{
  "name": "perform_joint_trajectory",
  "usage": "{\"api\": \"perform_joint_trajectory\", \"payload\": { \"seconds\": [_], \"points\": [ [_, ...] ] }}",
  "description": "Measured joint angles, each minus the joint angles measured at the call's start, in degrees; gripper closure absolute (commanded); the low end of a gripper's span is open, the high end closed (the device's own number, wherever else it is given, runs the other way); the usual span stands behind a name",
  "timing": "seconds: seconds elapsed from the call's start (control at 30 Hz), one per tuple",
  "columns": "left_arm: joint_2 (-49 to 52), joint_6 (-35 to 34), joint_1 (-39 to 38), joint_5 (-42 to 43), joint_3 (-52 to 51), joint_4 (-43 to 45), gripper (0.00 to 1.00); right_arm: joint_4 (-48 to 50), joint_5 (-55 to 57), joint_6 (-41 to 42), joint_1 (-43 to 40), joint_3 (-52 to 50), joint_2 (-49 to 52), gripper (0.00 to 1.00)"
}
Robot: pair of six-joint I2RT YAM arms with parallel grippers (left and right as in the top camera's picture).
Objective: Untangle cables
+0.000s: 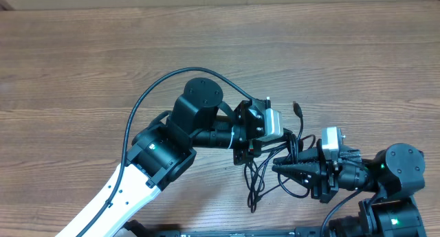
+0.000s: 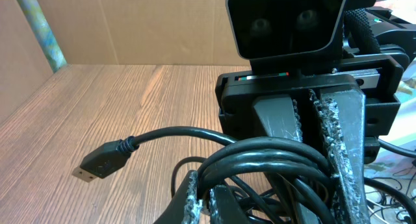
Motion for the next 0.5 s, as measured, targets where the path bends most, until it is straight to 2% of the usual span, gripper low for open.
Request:
{"api": "perform_joint_trajectory", "payload": {
  "seconds": [0.07, 0.1, 0.13, 0.17, 0.2, 0.5],
  "points": [
    [0.0, 0.0, 0.0, 0.0, 0.0, 0.1, 0.96, 0.0, 0.0, 0.0, 0.0, 0.0, 0.0, 0.90],
    [0.0, 0.0, 0.0, 0.0, 0.0, 0.1, 0.96, 0.0, 0.0, 0.0, 0.0, 0.0, 0.0, 0.60],
    [0.0, 0.0, 0.0, 0.0, 0.0, 0.1, 0.96, 0.0, -0.2, 0.0, 0.0, 0.0, 0.0, 0.42],
    [0.0, 0.0, 0.0, 0.0, 0.0, 0.4, 0.96, -0.1, -0.3, 0.1, 0.0, 0.0, 0.0, 0.11],
    [0.0, 0.0, 0.0, -0.2, 0.0, 0.4, 0.96, 0.0, -0.4, 0.0, 0.0, 0.0, 0.0, 0.00],
    [0.2, -0.3, 0.7, -2.9, 0.0, 1.0, 0.96, -2.3, 1.2, -0.1, 0.1, 0.0, -0.2, 0.00]
  ]
}}
